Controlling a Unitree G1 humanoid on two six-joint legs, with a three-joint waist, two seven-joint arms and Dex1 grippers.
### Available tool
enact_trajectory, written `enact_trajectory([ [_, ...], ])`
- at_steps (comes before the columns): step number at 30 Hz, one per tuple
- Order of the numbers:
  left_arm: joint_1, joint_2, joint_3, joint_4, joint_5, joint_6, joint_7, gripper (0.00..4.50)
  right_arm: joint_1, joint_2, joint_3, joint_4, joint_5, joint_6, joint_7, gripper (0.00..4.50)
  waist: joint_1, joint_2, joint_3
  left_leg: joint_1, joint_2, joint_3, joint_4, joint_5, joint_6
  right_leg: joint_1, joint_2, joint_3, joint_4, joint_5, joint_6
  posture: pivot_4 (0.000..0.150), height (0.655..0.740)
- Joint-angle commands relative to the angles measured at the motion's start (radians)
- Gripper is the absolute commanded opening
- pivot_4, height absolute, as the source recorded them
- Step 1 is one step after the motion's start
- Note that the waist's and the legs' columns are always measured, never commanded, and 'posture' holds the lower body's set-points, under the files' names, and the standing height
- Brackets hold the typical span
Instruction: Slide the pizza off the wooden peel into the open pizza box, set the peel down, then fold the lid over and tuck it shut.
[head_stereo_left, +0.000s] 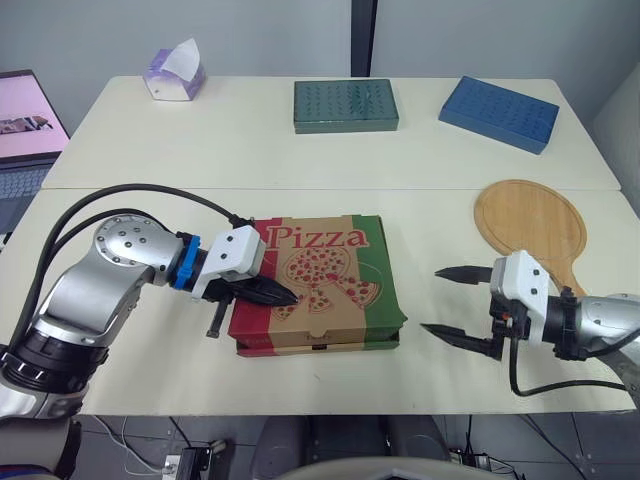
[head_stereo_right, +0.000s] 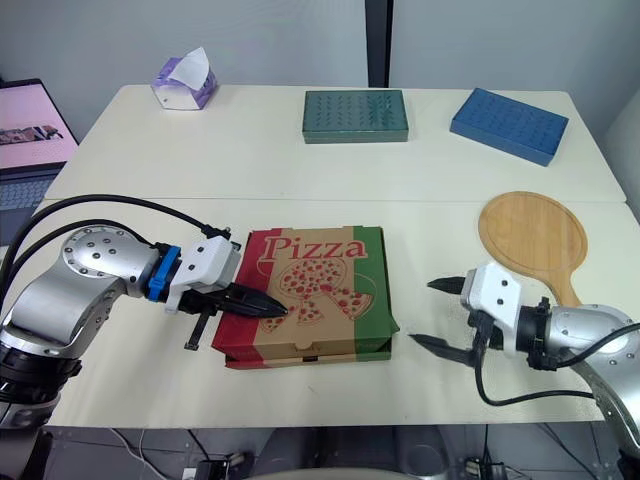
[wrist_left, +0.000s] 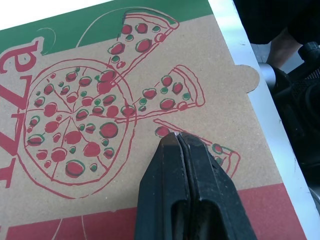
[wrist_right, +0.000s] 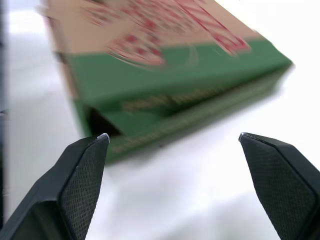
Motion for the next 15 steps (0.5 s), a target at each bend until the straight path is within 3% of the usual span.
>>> enact_trajectory([
  [1,0.002,0.016,-0.008,0.008,0.043,0.006,0.01,0.0,-0.011,-0.006,0.089,0.024,-0.075,-0.059,0.007,3.52,0.001,0.001,0.0,0.0,0.0,0.0,0.0,0.0,0.0,0.0,0.0,0.0,0.0,0.0,0.0,0.15,0.74],
  [10,0.001,0.019,-0.005,0.0,0.038,0.015,0.011,0.0,-0.029,0.034,0.17,-0.003,0.007,-0.052,0.083,0.29,0.002,0.001,0.0,0.0,0.0,0.0,0.0,0.0,0.0,0.0,0.0,0.0,0.0,0.0,0.0,0.15,0.74],
  [11,0.001,0.019,-0.005,-0.001,0.038,0.015,0.011,0.0,-0.03,0.042,0.169,-0.009,0.024,-0.047,0.085,0.05,0.002,0.001,0.0,0.0,0.0,0.0,0.0,0.0,0.0,0.0,0.0,0.0,0.0,0.0,0.0,0.15,0.74],
  [15,-0.002,0.018,-0.008,0.001,0.04,0.015,0.01,0.0,-0.043,0.066,0.168,-0.018,0.055,-0.032,0.08,0.05,0.002,0.001,0.0,0.0,0.0,0.0,0.0,0.0,0.0,0.0,0.0,0.0,0.0,0.0,0.0,0.15,0.74],
])
